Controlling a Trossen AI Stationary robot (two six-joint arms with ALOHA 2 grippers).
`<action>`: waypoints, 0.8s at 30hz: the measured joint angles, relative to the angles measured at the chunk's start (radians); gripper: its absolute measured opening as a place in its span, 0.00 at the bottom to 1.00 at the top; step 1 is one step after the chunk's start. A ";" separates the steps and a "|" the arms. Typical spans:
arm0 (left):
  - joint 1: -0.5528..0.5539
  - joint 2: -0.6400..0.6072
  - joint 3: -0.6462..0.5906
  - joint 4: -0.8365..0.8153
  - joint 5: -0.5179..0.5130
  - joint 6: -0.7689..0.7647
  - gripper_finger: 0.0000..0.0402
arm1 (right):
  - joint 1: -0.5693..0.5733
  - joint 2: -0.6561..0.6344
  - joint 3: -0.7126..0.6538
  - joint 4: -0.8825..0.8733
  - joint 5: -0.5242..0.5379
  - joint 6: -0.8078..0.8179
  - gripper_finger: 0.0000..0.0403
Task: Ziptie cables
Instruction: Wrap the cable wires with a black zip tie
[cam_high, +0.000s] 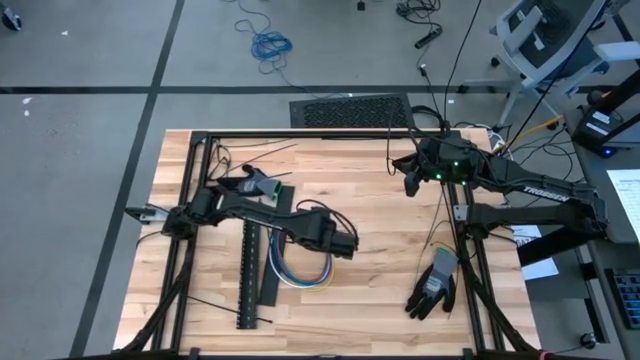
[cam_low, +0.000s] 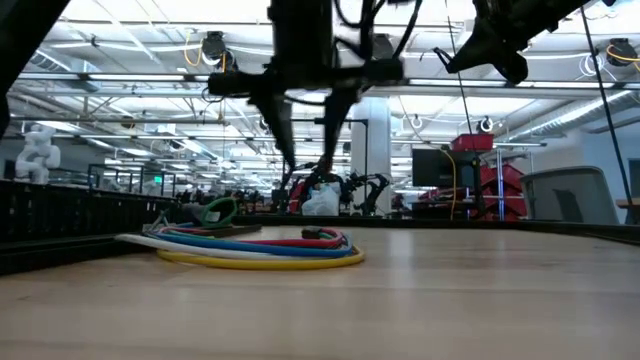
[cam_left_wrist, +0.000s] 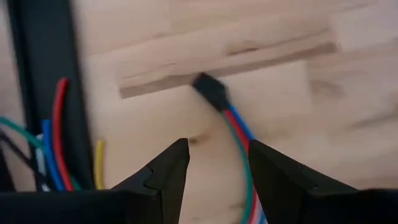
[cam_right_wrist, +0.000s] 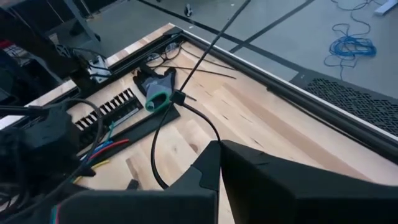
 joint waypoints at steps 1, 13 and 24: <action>0.001 0.000 -0.016 -0.001 0.003 -0.013 0.43 | 0.000 0.000 0.000 -0.001 0.000 -0.001 0.00; 0.073 0.000 -0.217 0.364 0.071 0.025 0.43 | 0.000 0.000 0.000 -0.009 0.001 0.017 0.00; 0.053 -0.002 -0.205 0.384 0.036 -0.337 0.43 | 0.000 0.000 0.000 -0.009 -0.004 -0.021 0.00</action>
